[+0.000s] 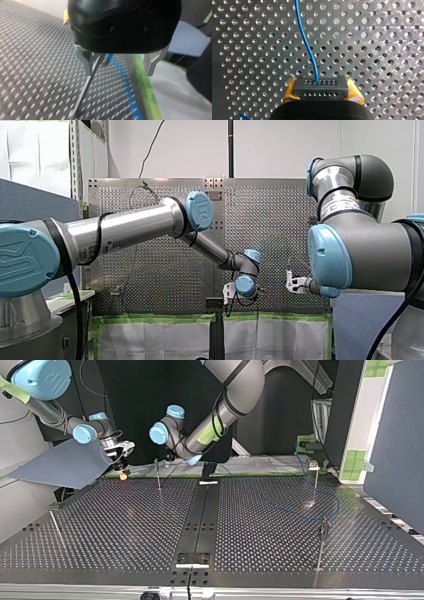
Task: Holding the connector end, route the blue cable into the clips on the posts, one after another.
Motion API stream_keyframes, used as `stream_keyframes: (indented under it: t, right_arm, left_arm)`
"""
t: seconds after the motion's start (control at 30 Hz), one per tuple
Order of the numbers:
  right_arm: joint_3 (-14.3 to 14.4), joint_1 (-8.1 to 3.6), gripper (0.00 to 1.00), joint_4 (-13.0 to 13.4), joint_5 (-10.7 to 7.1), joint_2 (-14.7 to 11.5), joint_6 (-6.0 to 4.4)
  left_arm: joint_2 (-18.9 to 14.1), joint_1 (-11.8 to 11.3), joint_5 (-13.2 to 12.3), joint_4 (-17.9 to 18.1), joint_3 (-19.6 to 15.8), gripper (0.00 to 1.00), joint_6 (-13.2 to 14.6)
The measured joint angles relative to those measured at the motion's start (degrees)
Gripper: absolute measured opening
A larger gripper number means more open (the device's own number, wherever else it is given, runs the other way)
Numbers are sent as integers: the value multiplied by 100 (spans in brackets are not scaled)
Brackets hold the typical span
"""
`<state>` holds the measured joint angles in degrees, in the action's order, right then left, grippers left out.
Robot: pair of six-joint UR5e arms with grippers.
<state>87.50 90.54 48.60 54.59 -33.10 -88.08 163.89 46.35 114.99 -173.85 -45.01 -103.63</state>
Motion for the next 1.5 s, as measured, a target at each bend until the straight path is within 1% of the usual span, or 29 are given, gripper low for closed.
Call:
stream_keyframes:
  t: [0.1, 0.17, 0.3, 0.4, 0.6, 0.7, 1.5]
  right_arm:
    - [1, -2, 0, -36, 0, 3, 28]
    - [1, -3, 0, -49, 0, 3, 36]
    - [1, -5, 0, -58, 0, 1, 42]
    - [1, -5, 0, -59, 0, 1, 41]
    - [1, -5, 0, -60, 1, 3, 33]
    - [1, -5, 0, -58, 0, 4, 29]
    - [1, -5, 0, -37, -14, 8, 9]
  left_arm:
    - [-2, 116, 118, -76, -51, 100, 0]
    - [-5, 161, 154, -90, -68, 100, 0]
    - [-10, 224, 176, -78, -82, 100, -4]
    - [-11, 243, 166, 0, -83, 100, -16]
    - [-12, 238, 121, 286, -84, 100, -103]
    - [-10, 225, 126, 369, -85, 100, -115]
    - [-11, 213, 159, 407, -85, 100, -143]
